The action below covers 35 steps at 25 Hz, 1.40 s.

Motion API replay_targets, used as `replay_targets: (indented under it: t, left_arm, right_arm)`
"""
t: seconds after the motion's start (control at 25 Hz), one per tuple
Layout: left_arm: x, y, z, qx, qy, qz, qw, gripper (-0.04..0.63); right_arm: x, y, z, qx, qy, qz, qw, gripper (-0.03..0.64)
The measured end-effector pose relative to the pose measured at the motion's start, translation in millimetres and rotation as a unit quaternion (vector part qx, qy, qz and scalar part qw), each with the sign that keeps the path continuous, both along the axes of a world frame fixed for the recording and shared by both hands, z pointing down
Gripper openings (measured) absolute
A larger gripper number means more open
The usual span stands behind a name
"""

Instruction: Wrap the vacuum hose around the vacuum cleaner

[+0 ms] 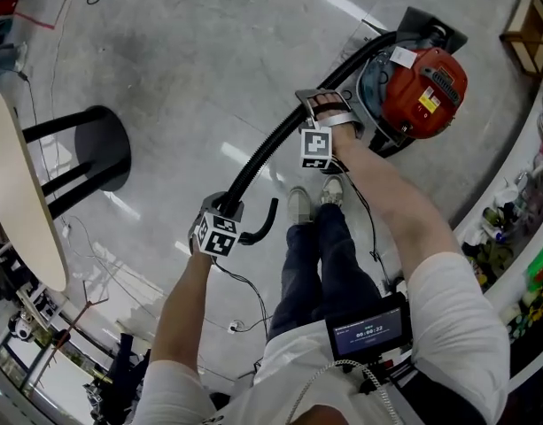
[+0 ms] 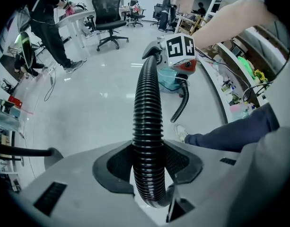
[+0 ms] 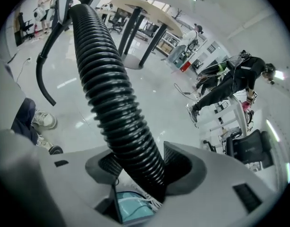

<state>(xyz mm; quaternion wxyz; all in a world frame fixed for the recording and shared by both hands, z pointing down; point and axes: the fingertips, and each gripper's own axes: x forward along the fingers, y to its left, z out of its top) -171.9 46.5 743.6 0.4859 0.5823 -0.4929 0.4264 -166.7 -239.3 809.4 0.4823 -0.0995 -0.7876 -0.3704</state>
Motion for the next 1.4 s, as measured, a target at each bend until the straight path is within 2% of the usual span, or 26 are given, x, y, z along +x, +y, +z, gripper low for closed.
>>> replay_targets:
  t: [0.32, 0.44, 0.56, 0.6, 0.8, 1.16, 1.4]
  left_arm:
    - [27, 13, 7, 0.006, 0.014, 0.019, 0.9997, 0.166]
    - [46, 14, 5, 0.010, 0.023, 0.031, 0.9992, 0.166]
    - [48, 18, 2, 0.007, 0.038, -0.033, 0.9987, 0.167]
    - [47, 18, 0, 0.005, 0.041, -0.048, 0.9980, 0.166]
    - [65, 18, -9, 0.009, 0.063, -0.055, 0.9965, 0.166]
    - [107, 22, -19, 0.014, 0.084, -0.052, 0.9950, 0.166]
    - [137, 17, -32, 0.014, 0.112, -0.098, 0.9888, 0.166]
  right_arm:
    - [37, 7, -34, 0.020, -0.029, 0.062, 0.997, 0.249]
    - [61, 7, -49, 0.053, -0.036, 0.061, 0.996, 0.249]
    - [81, 9, -62, 0.084, -0.038, 0.064, 0.994, 0.250]
    - [90, 11, -63, 0.077, -0.033, 0.077, 0.994, 0.250]
    - [146, 44, -58, -0.006, 0.008, 0.159, 0.987, 0.250]
    - [208, 143, -73, -0.116, 0.017, 0.206, 0.971, 0.250]
    - [265, 197, -76, -0.179, 0.029, 0.251, 0.951, 0.250]
